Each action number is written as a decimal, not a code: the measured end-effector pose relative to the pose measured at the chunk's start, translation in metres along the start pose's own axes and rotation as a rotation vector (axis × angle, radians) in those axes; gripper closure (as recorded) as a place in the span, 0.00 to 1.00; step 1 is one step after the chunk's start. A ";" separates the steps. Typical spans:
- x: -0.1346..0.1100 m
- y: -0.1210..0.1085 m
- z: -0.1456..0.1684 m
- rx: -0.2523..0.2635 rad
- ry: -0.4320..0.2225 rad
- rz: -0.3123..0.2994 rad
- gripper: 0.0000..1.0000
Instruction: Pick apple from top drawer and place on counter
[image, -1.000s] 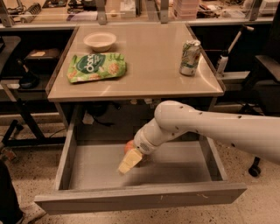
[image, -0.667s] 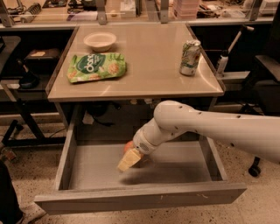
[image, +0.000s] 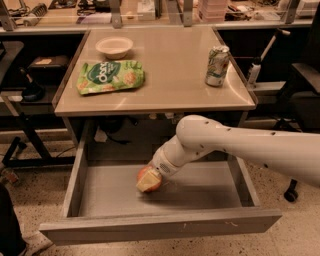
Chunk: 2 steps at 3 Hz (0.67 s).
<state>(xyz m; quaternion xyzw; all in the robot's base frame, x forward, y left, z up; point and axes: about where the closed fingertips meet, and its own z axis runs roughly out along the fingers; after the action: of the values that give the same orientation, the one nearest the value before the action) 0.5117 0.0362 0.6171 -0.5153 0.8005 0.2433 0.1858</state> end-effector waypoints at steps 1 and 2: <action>0.000 0.000 0.000 0.000 0.000 0.000 0.89; 0.000 0.000 0.000 0.000 0.000 0.000 1.00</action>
Offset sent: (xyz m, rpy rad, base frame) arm 0.0000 0.0000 0.0000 0.0000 0.0000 0.0000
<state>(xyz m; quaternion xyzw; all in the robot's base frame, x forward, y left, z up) 0.5117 0.0362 0.6173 -0.5154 0.8004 0.2434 0.1857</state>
